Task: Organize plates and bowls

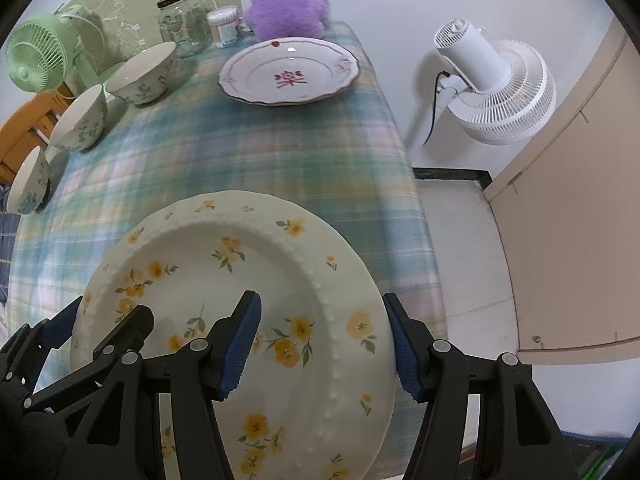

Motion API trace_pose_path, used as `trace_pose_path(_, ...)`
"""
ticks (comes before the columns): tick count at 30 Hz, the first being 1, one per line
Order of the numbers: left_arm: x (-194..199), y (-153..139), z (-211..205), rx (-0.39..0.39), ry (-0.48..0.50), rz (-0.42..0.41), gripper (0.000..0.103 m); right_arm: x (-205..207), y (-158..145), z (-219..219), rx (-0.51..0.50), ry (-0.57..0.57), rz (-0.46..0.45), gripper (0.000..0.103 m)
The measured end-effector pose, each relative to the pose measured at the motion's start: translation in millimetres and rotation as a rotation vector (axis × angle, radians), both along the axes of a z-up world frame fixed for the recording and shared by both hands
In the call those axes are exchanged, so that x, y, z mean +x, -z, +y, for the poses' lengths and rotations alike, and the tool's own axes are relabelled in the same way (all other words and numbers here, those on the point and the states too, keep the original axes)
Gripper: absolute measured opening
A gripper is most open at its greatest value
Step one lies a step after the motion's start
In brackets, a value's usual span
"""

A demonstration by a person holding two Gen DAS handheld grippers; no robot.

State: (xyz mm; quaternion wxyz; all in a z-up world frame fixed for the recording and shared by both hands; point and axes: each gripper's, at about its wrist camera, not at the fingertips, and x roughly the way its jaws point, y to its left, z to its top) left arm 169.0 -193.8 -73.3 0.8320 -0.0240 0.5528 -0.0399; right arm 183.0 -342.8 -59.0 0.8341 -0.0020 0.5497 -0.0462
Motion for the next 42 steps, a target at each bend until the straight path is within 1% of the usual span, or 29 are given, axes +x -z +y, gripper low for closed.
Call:
trace_pose_path(8, -8, 14, -24, -0.002, -0.007, 0.034, 0.066, -7, 7, -26, -0.012, -0.013, 0.015, 0.065)
trace_pose_path(15, -15, 30, -33, 0.008, -0.040, 0.060, 0.067, -9, 16, -38, 0.001, -0.030, 0.018, 0.065)
trace_pose_path(23, -13, 31, -33, 0.038, -0.080, 0.037, 0.069, -9, 25, -40, 0.012, -0.063, 0.025, 0.065)
trace_pose_path(29, -13, 31, -36, 0.095, -0.092, 0.025, 0.070, -9, 30, -40, 0.024, -0.060, 0.033, 0.062)
trace_pose_path(32, -13, 31, -35, 0.099, -0.096, 0.025, 0.071, -9, 31, -40, 0.034, -0.059, 0.037, 0.061)
trace_pose_path(37, -17, 30, -37, 0.134, -0.072, 0.037, 0.079, -22, 21, -45, 0.008, -0.041, 0.030, 0.062)
trace_pose_path(41, -25, 27, -36, 0.137, -0.073, 0.028, 0.085, -34, 22, -47, 0.014, -0.040, 0.065, 0.061)
trace_pose_path(42, -26, 26, -36, 0.137, -0.070, 0.028, 0.086, -35, 23, -46, 0.018, -0.040, 0.074, 0.059)
